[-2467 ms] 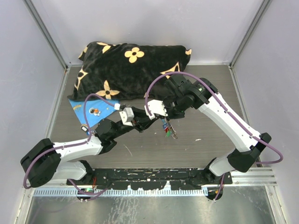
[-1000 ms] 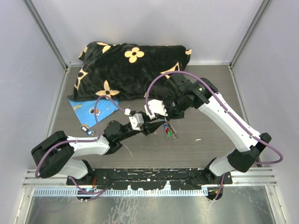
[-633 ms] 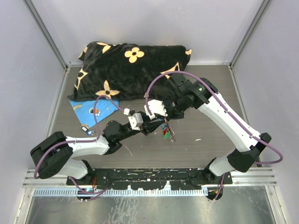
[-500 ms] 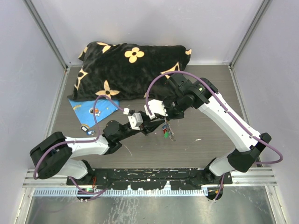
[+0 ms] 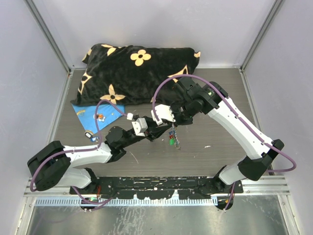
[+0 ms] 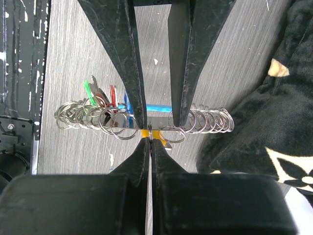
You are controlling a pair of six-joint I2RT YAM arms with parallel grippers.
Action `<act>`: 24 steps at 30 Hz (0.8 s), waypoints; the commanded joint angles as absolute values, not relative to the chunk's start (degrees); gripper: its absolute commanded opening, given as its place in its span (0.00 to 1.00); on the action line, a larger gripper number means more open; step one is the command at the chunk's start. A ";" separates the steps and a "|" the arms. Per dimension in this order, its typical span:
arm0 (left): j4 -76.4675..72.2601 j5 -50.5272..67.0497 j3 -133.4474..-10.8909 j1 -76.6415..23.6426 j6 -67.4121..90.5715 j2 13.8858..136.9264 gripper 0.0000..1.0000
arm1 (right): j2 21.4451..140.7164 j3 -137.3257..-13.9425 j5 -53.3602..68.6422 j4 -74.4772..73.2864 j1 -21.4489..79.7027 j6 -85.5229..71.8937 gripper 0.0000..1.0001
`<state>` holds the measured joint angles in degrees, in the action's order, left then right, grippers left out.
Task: Remove the keys from the keyring
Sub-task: Remove the key from the keyring.
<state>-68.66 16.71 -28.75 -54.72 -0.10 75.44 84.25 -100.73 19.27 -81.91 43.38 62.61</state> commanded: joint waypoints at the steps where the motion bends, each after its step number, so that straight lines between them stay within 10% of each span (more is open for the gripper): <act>1: -70.26 17.69 -30.85 -54.89 -0.97 75.10 0.27 | 83.50 -103.55 20.92 -80.33 43.19 62.06 0.01; 24: -70.98 18.86 -32.87 -54.89 0.00 79.03 0.19 | 83.51 -103.89 22.39 -80.59 43.16 62.20 0.01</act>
